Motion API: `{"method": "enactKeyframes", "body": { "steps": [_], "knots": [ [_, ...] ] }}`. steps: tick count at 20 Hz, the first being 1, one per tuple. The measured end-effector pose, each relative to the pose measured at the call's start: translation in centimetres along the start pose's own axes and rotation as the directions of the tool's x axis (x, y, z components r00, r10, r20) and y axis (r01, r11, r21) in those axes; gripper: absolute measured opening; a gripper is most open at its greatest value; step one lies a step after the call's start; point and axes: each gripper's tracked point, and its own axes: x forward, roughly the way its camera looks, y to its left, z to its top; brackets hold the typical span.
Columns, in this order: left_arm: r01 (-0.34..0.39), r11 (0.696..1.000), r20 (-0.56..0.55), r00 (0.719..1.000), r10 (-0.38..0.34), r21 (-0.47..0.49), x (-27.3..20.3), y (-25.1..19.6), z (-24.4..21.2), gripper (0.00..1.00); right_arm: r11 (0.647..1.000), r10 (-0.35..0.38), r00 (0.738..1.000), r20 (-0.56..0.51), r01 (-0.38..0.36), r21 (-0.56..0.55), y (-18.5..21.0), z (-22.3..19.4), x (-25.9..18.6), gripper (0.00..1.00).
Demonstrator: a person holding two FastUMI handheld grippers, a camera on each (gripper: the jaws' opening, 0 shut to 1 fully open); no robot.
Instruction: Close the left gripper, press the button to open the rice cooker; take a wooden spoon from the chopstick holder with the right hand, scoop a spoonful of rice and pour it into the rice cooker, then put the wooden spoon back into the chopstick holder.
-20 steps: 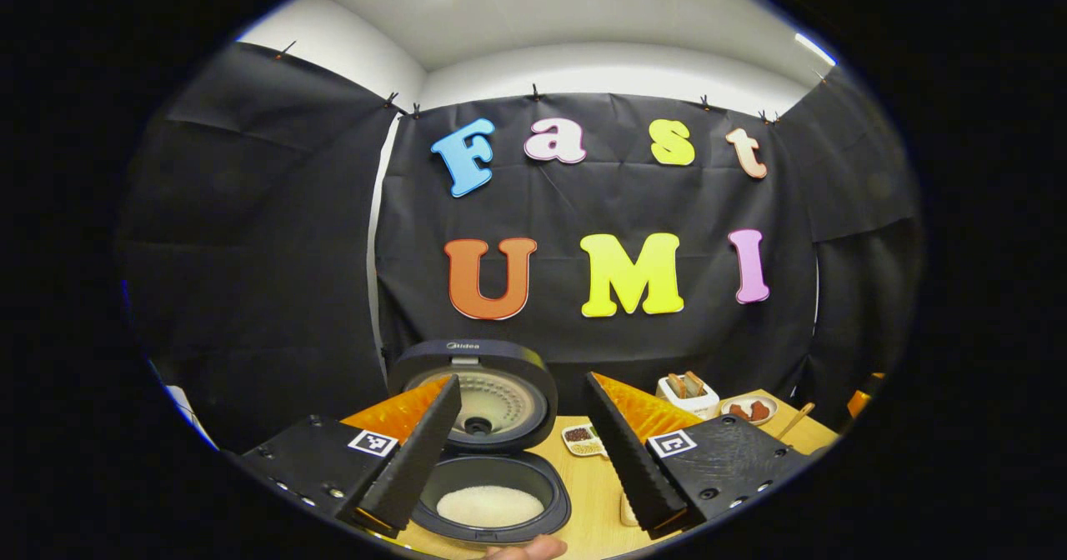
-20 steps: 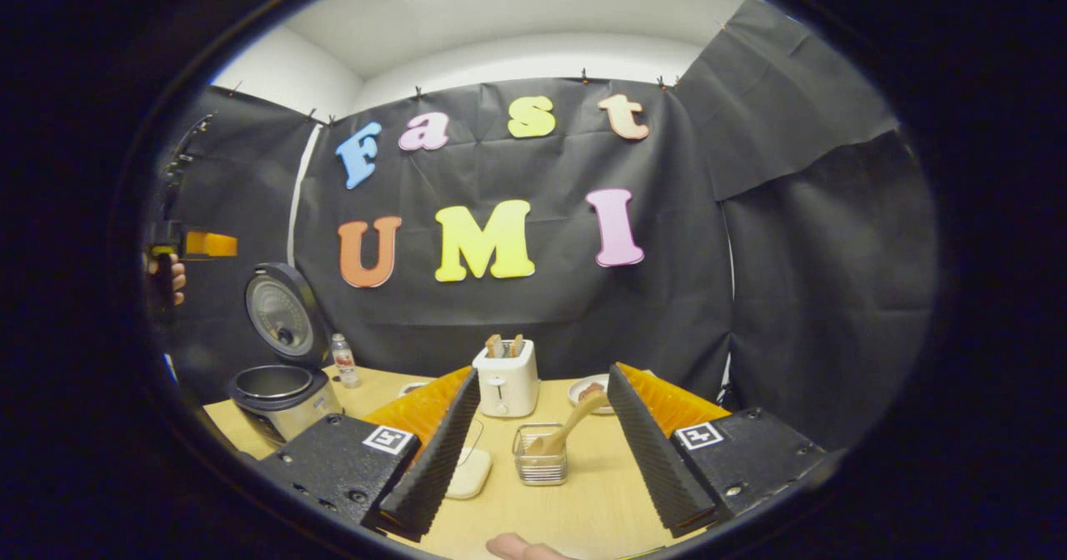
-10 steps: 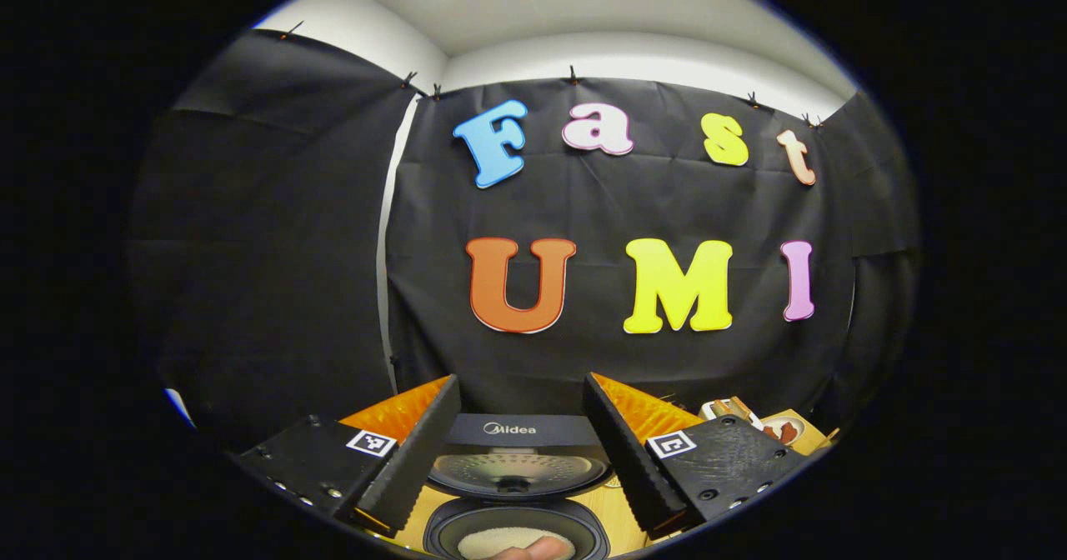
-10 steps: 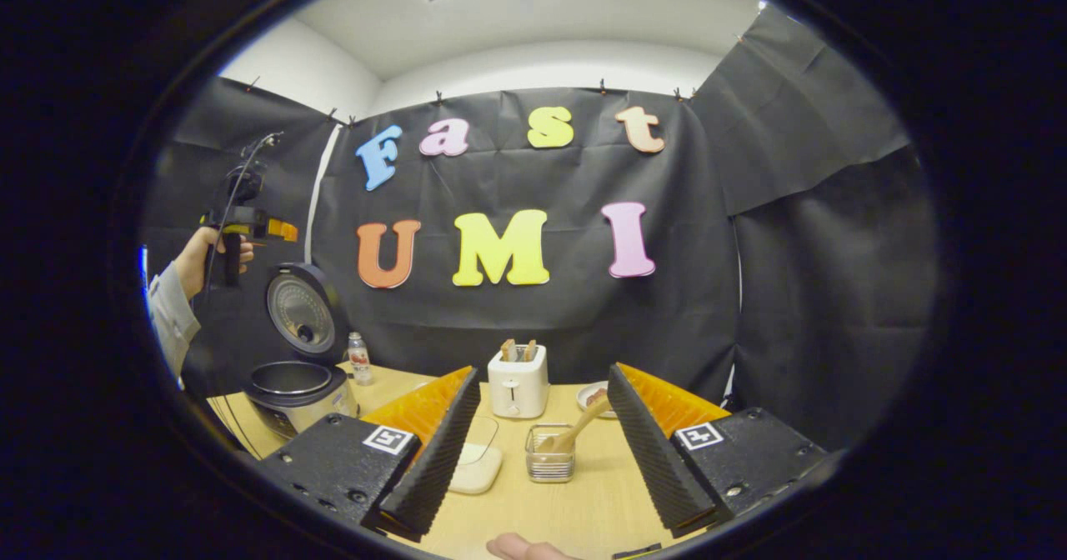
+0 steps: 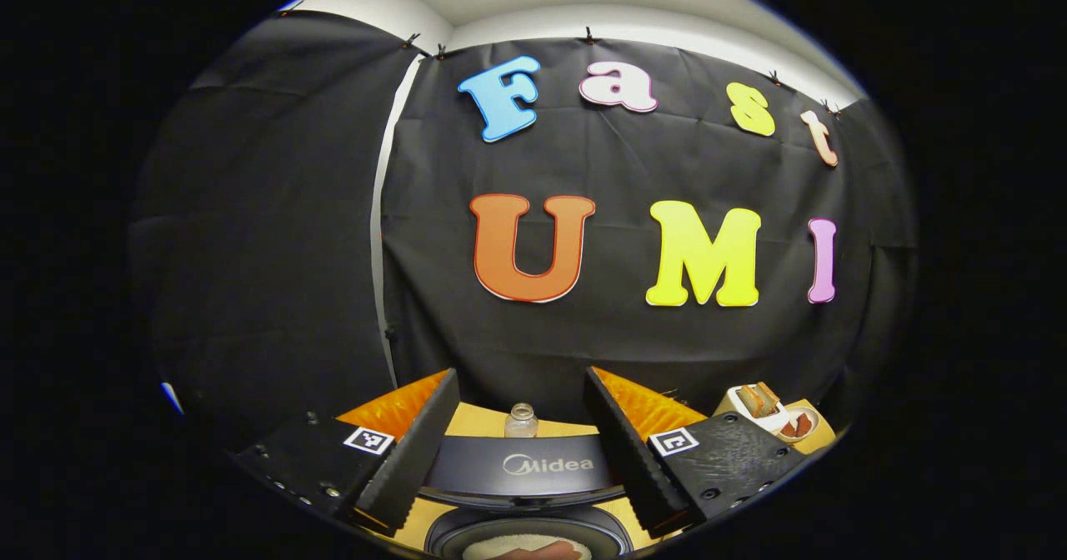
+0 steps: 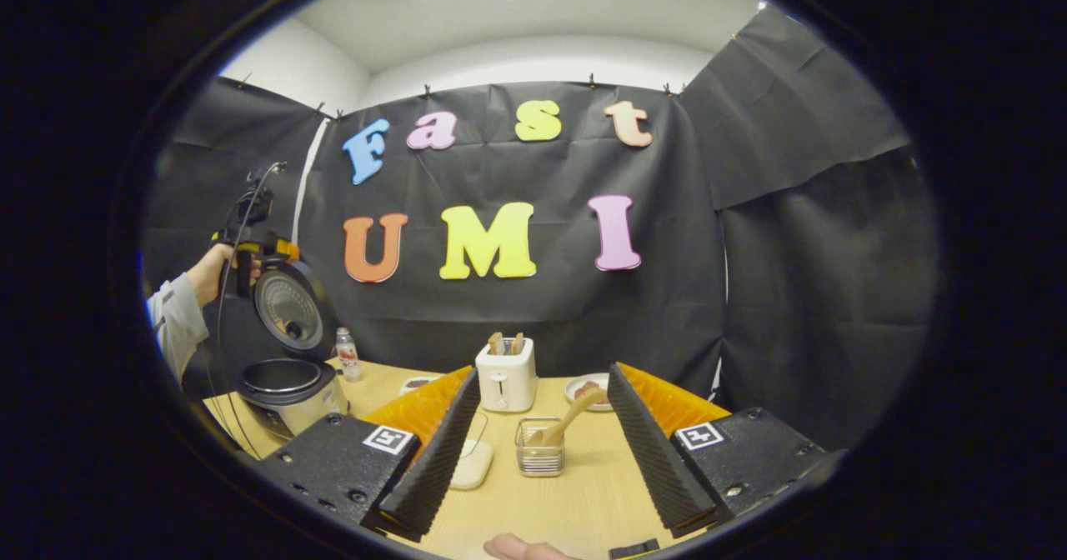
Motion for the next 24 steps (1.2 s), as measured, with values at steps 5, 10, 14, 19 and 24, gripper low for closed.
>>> {"method": "enactKeyframes", "body": {
  "steps": [5,10,14,19,24],
  "knots": [
    [0.001,1.0,-0.065,0.998,-0.001,0.009,-2.5,0.0,-1.4,0.98,1.0,-0.004,1.0,0.005,0.003,0.015,0.1,0.4,-1.8,0.99],
    [0.008,1.0,-0.122,0.992,-0.006,0.01,-6.6,-0.2,-4.4,0.97,0.999,0.026,1.0,0.012,-0.026,0.029,0.9,0.9,-3.9,0.99],
    [-0.002,1.0,-0.174,0.985,0.006,0.023,-9.9,-0.2,-7.8,0.97,0.998,0.049,0.998,0.026,-0.05,0.029,1.5,0.9,-5.5,0.99],
    [0.045,0.998,-0.251,0.967,-0.036,0.032,-12.9,-1.3,-12.7,0.93,0.997,0.067,0.997,0.023,-0.068,0.027,2.1,0.6,-6.8,0.99],
    [0.054,0.998,-0.311,0.95,-0.038,0.042,-14.6,-1.7,-16.4,0.94,0.997,0.081,0.996,0.039,-0.082,0.012,2.8,1.1,-7.6,0.99]
  ]
}}
